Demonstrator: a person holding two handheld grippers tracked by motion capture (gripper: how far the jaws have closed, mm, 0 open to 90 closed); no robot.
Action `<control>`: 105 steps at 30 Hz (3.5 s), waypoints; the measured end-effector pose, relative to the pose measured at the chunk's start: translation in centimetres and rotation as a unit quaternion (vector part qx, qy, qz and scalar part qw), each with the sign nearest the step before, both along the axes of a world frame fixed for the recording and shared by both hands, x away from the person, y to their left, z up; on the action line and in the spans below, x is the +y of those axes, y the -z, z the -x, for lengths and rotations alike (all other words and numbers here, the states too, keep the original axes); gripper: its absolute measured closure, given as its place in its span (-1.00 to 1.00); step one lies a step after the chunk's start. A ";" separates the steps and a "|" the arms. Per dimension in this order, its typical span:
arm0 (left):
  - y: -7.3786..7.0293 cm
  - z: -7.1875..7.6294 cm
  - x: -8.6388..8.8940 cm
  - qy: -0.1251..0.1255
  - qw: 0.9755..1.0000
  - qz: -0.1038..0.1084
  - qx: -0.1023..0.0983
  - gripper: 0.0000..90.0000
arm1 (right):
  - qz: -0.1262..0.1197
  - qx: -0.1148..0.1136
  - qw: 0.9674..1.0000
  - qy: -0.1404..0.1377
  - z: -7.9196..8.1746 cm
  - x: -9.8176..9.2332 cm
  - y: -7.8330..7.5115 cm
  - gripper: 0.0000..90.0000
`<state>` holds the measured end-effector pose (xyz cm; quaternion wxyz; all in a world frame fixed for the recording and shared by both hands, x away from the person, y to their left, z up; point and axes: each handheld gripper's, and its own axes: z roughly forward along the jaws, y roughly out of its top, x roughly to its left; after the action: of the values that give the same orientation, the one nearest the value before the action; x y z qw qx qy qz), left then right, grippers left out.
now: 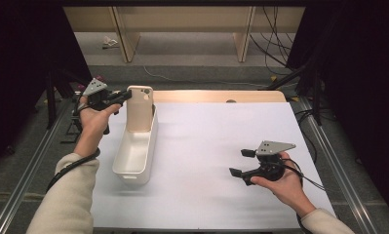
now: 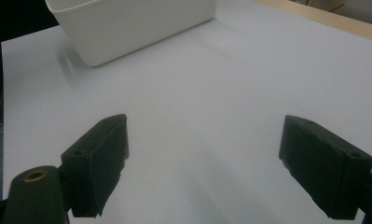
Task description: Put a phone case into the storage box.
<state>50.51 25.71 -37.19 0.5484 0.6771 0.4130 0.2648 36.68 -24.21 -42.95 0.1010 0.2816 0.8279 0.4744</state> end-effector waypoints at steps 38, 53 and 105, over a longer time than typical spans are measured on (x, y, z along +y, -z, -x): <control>2.1 -1.1 0.0 -0.006 1.000 -0.004 0.015 0.81 | 0.000 0.001 1.000 -0.002 0.0 0.0 0.1 -0.63; 2.7 -1.6 0.0 -0.006 1.000 -0.007 0.025 0.81 | 0.001 0.001 1.000 -0.002 0.0 0.0 0.1 -0.63; 3.8 -2.7 0.1 -0.027 0.997 -0.047 0.047 0.73 | 0.001 0.004 1.000 -0.004 -0.1 0.0 0.2 -0.63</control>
<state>53.22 25.86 -40.99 0.4883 0.7028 0.4435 0.2664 36.76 -24.18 -43.15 0.0963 0.2803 0.8299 0.4726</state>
